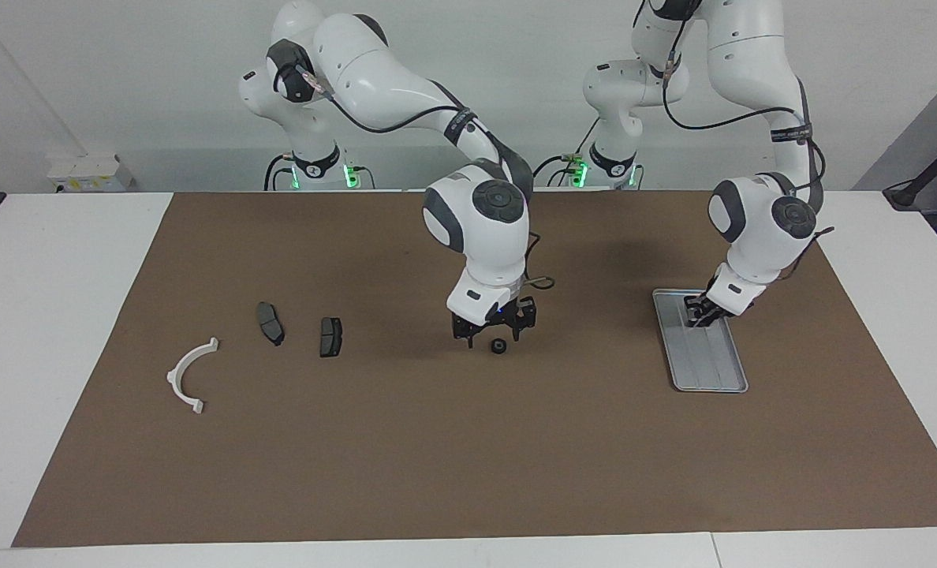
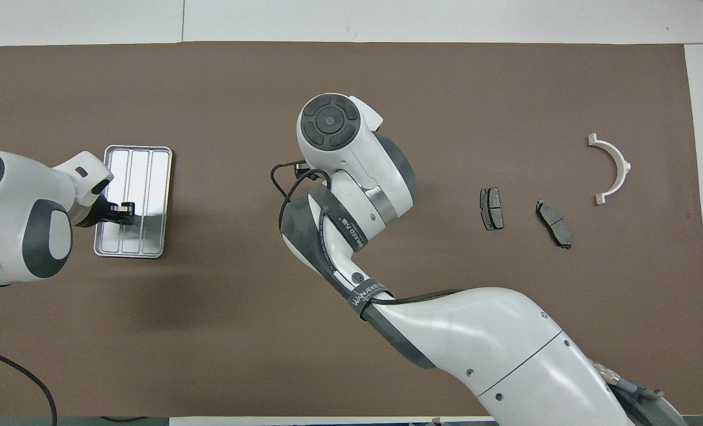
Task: Place bearing gear from tray to pile
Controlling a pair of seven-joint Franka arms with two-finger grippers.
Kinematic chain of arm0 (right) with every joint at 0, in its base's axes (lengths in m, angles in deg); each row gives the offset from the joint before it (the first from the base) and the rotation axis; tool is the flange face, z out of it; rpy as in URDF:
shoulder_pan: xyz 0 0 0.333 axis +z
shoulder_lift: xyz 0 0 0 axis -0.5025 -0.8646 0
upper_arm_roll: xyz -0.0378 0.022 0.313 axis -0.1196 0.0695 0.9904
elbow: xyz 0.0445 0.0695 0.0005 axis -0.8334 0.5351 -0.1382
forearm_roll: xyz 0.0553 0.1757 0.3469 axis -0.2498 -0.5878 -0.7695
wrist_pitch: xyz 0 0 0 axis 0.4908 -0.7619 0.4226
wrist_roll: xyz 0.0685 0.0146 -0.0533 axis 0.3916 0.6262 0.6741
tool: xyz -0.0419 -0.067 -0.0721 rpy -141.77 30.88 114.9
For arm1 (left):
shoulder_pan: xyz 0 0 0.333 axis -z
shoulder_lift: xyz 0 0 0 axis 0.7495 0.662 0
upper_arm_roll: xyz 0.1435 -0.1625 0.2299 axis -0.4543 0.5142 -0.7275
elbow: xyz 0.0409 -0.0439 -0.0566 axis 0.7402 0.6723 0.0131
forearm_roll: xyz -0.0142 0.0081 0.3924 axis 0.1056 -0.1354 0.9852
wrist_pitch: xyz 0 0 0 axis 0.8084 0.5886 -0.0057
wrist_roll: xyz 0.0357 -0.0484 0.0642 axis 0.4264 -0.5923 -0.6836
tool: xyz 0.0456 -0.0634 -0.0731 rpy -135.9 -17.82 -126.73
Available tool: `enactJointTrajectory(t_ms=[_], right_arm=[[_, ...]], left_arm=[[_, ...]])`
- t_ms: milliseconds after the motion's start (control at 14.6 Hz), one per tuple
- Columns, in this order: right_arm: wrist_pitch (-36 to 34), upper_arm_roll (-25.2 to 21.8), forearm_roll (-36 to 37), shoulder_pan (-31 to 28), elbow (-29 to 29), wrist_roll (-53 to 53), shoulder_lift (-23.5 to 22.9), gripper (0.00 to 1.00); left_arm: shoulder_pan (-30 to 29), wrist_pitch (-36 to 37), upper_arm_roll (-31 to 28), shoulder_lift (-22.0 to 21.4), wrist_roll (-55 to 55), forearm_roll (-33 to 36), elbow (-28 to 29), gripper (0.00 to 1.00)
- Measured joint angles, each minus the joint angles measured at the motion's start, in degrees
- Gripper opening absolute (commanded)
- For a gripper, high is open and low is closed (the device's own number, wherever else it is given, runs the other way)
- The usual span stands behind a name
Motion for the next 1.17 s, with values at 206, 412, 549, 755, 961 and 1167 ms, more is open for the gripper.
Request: enactJointTrajectory(t_ms=[206, 412, 549, 755, 961, 1167], right_arm=[[0.48, 0.01, 0.02, 0.91, -0.08, -2.02, -0.26, 0.90], [0.53, 0.01, 0.02, 1.12, -0.28, -3.74, -0.27, 0.90], [1.53, 0.01, 0.02, 1.12, 0.24, -4.43, -0.52, 0.91], [2.97, 0.06, 0.02, 1.49, 1.13, -4.47, -1.28, 0.91], [3.65, 0.06, 0.02, 2.47, 2.38, -4.52, -1.52, 0.91], [5.72, 0.03, 0.02, 2.63, 4.69, -4.52, -1.54, 0.90]], left_arm=[[0.01, 0.12, 0.09, -0.27, -0.62, -0.03, -0.45, 0.00], [0.67, 2.34, 0.96, -1.60, -5.47, -0.05, -2.26, 0.00], [2.69, 4.21, 1.43, -2.40, -9.49, -0.05, -3.39, 0.00], [5.75, 4.98, 1.71, -2.83, -15.65, -0.05, -3.82, 0.00], [9.04, 5.10, 1.85, -2.83, -22.06, -0.20, -3.81, 0.00], [11.26, 5.15, 1.89, -2.83, -26.34, -0.40, -3.79, 0.00]])
